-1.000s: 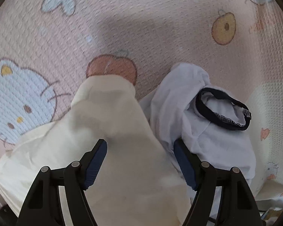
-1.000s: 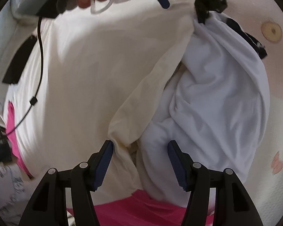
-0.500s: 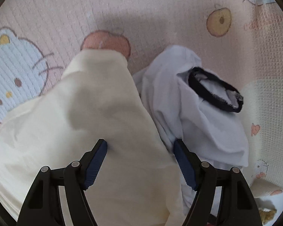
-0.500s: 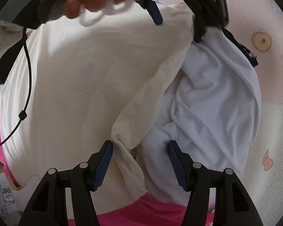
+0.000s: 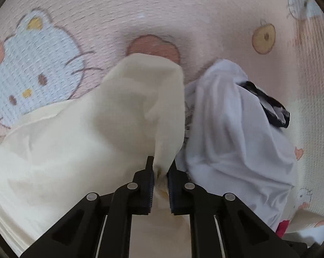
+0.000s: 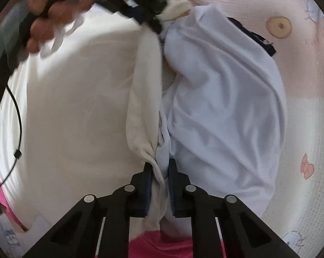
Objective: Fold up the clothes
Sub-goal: 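Grasp the cream garment edge with the right gripper while the left gripper holds it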
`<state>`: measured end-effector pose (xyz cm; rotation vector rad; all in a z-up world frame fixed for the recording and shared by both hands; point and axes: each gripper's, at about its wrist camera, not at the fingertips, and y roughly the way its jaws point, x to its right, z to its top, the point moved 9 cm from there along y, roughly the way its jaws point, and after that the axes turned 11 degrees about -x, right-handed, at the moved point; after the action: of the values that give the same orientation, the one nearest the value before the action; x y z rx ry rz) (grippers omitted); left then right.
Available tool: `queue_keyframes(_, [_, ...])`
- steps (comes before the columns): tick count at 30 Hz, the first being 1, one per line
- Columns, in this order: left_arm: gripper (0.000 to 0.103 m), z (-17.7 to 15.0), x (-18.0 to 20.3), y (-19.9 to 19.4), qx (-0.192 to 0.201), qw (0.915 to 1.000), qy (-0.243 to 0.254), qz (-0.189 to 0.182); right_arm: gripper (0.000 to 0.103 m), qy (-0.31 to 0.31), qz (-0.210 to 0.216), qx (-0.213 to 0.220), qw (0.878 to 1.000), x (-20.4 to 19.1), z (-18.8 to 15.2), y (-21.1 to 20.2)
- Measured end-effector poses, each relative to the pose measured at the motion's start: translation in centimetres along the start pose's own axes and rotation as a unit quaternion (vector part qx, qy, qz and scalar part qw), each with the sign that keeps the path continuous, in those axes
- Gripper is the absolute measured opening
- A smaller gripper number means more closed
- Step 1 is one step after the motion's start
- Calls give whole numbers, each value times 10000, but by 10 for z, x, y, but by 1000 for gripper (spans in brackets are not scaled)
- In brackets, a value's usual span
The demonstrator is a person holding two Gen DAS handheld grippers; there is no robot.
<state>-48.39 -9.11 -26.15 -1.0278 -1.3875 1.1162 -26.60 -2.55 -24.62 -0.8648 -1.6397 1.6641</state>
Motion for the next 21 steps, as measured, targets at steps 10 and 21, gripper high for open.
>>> queue_keyframes(10, [9,20,-1,0,-12,9973,-281,-682,9,641,667,-82,9957,3,5,9])
queue_keyframes(21, [8,40,8,-21,338,9899,-600,-1237,6,1492,1075,376,9822,30,-21,-13])
